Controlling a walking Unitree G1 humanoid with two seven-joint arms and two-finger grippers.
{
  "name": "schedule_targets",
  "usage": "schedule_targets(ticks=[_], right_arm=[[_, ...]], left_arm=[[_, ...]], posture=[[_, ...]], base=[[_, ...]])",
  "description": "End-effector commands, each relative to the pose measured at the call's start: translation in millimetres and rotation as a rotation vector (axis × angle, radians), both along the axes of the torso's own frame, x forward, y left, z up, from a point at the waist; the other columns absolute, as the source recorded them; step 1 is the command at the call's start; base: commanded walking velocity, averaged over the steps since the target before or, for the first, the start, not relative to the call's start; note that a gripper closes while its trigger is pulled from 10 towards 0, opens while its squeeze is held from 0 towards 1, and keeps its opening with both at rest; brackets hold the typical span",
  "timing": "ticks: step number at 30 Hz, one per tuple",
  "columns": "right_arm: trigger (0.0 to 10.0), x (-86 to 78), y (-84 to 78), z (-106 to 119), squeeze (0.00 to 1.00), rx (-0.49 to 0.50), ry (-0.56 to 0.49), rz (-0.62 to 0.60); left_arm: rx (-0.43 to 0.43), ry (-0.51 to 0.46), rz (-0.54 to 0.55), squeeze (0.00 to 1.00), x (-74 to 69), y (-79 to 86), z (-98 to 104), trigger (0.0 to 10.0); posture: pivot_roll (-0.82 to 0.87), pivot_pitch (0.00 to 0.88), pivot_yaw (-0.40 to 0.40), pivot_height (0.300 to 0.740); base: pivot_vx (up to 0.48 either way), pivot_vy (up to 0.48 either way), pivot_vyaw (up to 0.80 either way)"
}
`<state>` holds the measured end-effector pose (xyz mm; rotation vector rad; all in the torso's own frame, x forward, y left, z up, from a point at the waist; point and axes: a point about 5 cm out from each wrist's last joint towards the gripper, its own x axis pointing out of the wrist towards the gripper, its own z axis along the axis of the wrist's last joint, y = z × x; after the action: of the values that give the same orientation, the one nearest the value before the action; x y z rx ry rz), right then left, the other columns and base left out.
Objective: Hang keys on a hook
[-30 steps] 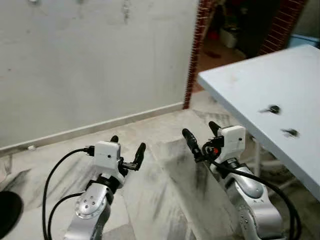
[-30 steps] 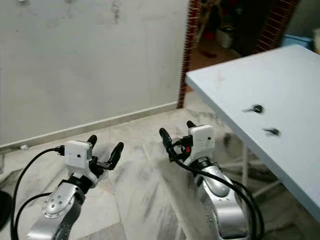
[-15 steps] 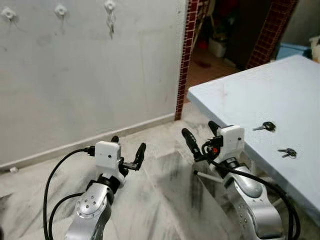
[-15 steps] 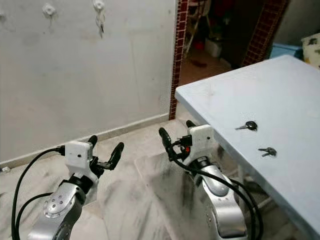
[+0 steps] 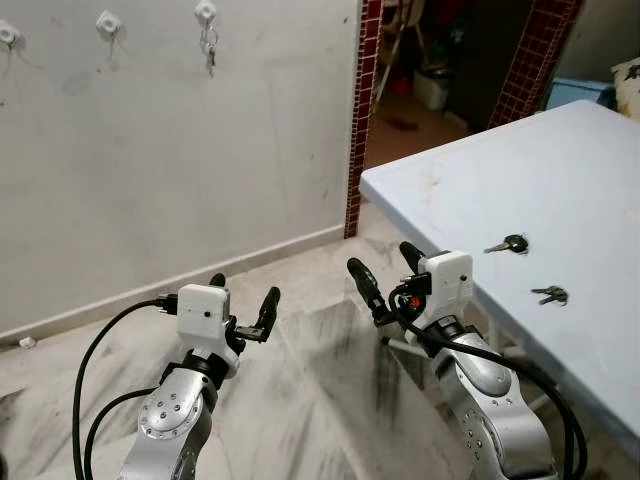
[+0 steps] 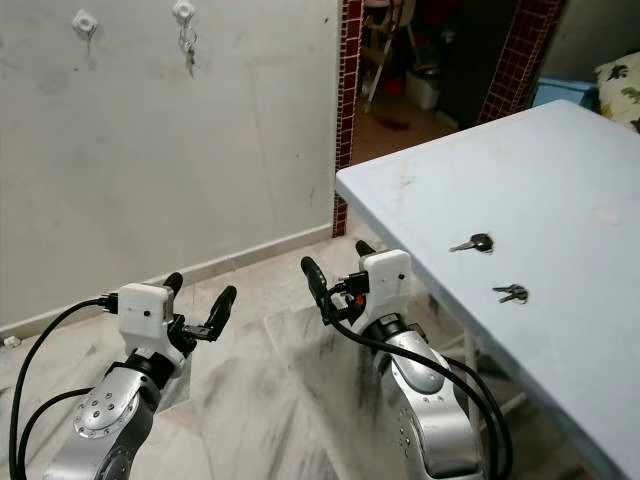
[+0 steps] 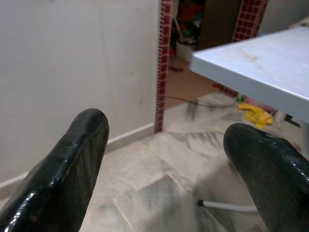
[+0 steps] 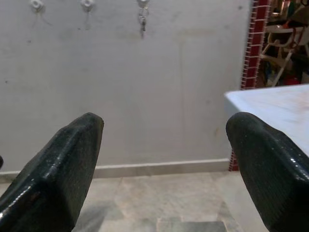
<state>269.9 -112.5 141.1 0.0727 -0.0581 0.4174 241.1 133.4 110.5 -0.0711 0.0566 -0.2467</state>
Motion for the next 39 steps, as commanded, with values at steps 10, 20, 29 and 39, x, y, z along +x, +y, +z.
schedule_targets(ticks=[10,20,29,39], right_arm=[[10.0,-0.1,-3.3,0.1,0.00,-0.002,0.000,-0.012],[10.0,-0.3,-3.6,0.1,0.00,-0.004,0.002,-0.008],[10.0,3.2,-9.5,-11.1,0.00,-0.101,0.053,-0.063],[10.0,15.2,-27.5,-23.5,0.00,-0.203,0.082,-0.245]], left_arm=[[0.000,-0.005,-0.018,0.00,-1.0,-4.1,1.8,10.0],[0.000,0.010,-0.001,0.00,-1.6,-3.4,-0.8,10.0],[0.015,0.070,-0.007,0.00,-2.1,-2.7,-14.0,10.0],[-0.003,0.109,-0.068,0.00,-2.6,-2.8,-19.3,10.0]], posture=[[0.01,0.073,0.026,0.740],[0.01,0.078,0.023,0.740],[0.00,0.085,0.024,0.740],[0.01,0.090,0.029,0.740]], base=[[0.000,-0.400,0.00],[0.000,0.000,0.00],[0.000,0.000,0.00],[0.000,0.000,0.00]])
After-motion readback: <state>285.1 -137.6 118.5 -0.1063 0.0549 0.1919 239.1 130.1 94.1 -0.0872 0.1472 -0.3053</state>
